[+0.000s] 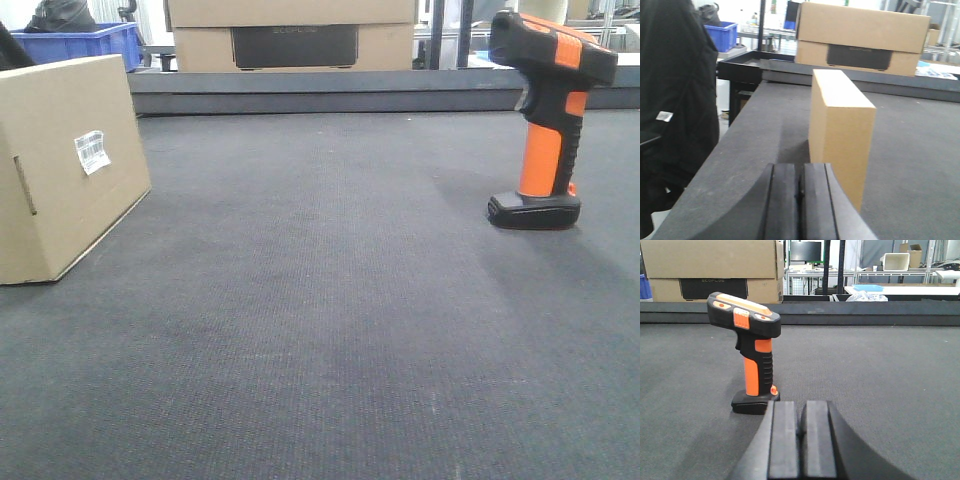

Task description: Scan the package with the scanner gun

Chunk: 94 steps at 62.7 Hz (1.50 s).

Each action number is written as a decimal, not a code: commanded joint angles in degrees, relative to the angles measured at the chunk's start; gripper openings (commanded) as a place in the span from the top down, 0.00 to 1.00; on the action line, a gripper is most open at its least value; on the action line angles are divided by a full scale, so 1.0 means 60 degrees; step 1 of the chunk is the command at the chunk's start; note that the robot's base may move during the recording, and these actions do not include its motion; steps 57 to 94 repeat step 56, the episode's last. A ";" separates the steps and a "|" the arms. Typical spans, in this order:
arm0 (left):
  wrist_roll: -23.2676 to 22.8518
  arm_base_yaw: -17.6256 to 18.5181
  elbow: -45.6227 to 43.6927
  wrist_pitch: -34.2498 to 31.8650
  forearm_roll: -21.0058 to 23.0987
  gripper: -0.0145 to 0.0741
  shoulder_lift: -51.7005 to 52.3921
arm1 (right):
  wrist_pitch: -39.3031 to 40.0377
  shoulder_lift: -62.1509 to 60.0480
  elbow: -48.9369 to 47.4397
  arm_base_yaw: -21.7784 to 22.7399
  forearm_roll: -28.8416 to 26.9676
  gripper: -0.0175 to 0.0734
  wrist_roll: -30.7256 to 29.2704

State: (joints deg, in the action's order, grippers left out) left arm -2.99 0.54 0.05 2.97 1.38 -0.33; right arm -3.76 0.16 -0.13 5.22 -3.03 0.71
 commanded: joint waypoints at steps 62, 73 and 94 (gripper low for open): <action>-0.0048 0.0334 -0.0008 -0.0164 -0.0106 0.96 0.0056 | 0.0139 -0.0026 0.0022 0.0050 -0.0015 0.99 0.0006; -0.0048 0.0334 -0.0008 -0.0164 -0.0106 0.96 0.0056 | 0.0139 -0.0026 0.0022 0.0050 -0.0015 0.99 0.0006; -0.0048 0.0334 -0.0008 -0.0164 -0.0106 0.96 0.0056 | 0.0139 -0.0026 0.0022 0.0050 -0.0015 0.99 0.0006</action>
